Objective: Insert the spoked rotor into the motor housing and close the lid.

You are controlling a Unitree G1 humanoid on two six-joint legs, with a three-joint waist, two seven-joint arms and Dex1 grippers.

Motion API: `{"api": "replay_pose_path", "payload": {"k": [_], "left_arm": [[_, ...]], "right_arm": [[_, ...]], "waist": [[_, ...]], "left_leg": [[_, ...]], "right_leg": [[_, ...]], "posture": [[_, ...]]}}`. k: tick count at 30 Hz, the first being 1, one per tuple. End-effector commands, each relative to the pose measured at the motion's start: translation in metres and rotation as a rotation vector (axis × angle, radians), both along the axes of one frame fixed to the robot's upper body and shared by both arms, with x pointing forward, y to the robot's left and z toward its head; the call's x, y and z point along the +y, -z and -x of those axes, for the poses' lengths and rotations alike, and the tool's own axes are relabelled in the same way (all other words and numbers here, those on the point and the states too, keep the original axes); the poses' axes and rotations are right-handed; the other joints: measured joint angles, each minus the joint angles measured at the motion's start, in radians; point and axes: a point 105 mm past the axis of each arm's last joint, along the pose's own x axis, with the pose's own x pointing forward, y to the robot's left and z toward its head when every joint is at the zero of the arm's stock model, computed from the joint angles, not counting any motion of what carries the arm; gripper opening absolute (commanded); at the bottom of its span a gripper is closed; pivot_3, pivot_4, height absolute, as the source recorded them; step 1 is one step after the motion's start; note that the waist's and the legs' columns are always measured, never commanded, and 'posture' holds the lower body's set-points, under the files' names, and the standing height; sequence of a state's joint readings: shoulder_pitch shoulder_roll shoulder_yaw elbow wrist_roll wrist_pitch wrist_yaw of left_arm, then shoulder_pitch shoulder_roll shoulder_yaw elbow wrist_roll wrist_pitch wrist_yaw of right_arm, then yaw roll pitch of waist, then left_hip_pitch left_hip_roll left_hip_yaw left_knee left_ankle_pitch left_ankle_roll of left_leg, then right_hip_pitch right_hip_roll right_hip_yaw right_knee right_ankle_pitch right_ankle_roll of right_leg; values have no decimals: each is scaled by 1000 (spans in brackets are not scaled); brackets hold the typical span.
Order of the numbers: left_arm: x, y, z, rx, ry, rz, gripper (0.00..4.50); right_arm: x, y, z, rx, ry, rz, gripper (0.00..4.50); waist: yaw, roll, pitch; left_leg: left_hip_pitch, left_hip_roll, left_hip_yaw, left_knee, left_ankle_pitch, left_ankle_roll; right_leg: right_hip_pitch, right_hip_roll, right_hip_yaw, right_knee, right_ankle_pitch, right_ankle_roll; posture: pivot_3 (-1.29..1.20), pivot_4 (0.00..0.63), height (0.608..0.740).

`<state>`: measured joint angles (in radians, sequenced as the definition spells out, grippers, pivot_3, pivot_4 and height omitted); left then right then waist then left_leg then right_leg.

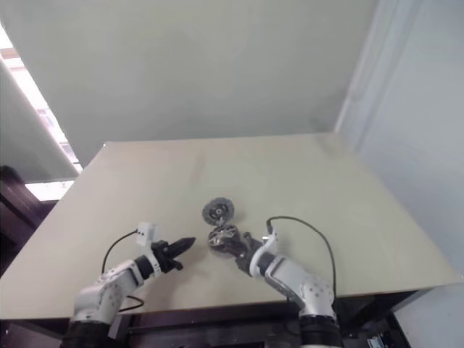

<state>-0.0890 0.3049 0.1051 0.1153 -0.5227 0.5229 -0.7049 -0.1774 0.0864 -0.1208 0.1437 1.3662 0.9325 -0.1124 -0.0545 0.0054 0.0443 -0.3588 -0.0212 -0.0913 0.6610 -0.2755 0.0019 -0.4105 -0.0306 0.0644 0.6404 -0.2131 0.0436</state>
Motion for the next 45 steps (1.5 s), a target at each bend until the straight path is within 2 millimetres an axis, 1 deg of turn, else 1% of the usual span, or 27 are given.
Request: {"api": "replay_pose_path", "payload": {"k": [1,5,16,24,35,45], "left_arm": [[5,-14,-4,-55,-11,-4,0],[4,-14,-4,-55,-9,-7,0],[5,-14,-2,-55,-7,-12,0],[6,-15,-2,-56,-9,-15,0],[1,-14,-4,-53,3,-7,0],[0,-14,-4,-54,11,-8,0]], "right_arm": [[37,-39,-8,-78,-19,-189,352],[41,-38,-12,-88,-18,-191,352],[44,-26,-21,-64,-9,-163,352],[46,-16,-16,-39,-37,-121,352],[34,-3,-10,-12,-22,-73,352],[31,4,-7,13,-10,-68,352]], "waist": [[0,0,0],[0,0,0],[0,0,0],[0,0,0],[0,0,0],[0,0,0]], "left_leg": [[0,0,0,0,0,0],[0,0,0,0,0,0],[0,0,0,0,0,0],[0,0,0,0,0,0],[0,0,0,0,0,0],[0,0,0,0,0,0]], "right_leg": [[0,0,0,0,0,0],[0,0,0,0,0,0],[0,0,0,0,1,2],[0,0,0,0,1,2],[0,0,0,0,1,2],[0,0,0,0,1,2]], "posture": [[0,0,740],[0,0,740],[0,0,740],[0,0,740],[0,0,740],[0,0,740]]}}
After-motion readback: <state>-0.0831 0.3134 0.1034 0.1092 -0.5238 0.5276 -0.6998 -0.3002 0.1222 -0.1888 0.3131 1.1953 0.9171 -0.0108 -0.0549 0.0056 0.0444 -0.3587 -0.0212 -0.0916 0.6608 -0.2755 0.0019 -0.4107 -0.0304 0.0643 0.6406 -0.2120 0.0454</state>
